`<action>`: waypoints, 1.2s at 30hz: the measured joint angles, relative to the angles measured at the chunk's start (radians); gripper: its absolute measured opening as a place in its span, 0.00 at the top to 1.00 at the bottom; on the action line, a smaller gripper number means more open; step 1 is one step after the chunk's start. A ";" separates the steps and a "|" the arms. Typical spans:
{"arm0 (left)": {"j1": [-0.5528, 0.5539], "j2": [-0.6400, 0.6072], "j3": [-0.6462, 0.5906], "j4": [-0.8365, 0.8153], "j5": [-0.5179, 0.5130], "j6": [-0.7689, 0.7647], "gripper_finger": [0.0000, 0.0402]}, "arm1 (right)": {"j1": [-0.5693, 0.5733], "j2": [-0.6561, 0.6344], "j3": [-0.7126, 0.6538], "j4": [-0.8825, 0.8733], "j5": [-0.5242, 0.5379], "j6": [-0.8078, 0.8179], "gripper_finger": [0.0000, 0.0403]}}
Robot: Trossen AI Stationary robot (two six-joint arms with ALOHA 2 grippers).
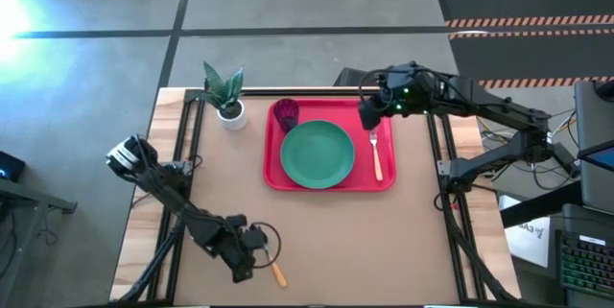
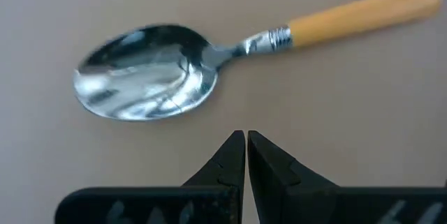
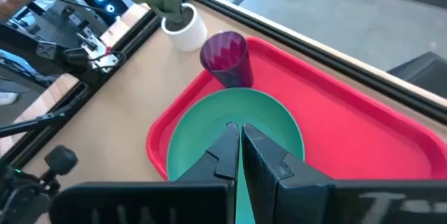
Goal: Pick and place plate/cup/fork/spoon on tray
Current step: Put the light orange spoon on the red tray between the light orange fork and the green plate
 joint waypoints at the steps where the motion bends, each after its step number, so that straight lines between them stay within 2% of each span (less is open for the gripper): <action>1: 0.000 0.006 0.000 0.001 0.014 0.000 1.00 | 0.000 0.000 0.007 0.000 0.000 -0.004 0.98; 10: 0.031 0.072 -0.008 0.054 0.014 0.025 1.00 | 0.000 0.000 0.033 -0.001 0.000 -0.023 0.98; 21: 0.162 0.199 -0.011 0.376 0.018 0.180 1.00 | 0.000 0.000 0.033 -0.001 0.000 -0.025 0.98; 30: 0.311 0.207 -0.011 0.495 0.017 0.391 1.00 | 0.003 0.000 0.033 -0.001 -0.015 -0.023 0.98; 36: 0.325 0.193 -0.011 0.518 0.012 0.395 1.00 | 0.003 0.000 0.033 -0.001 -0.040 -0.023 0.98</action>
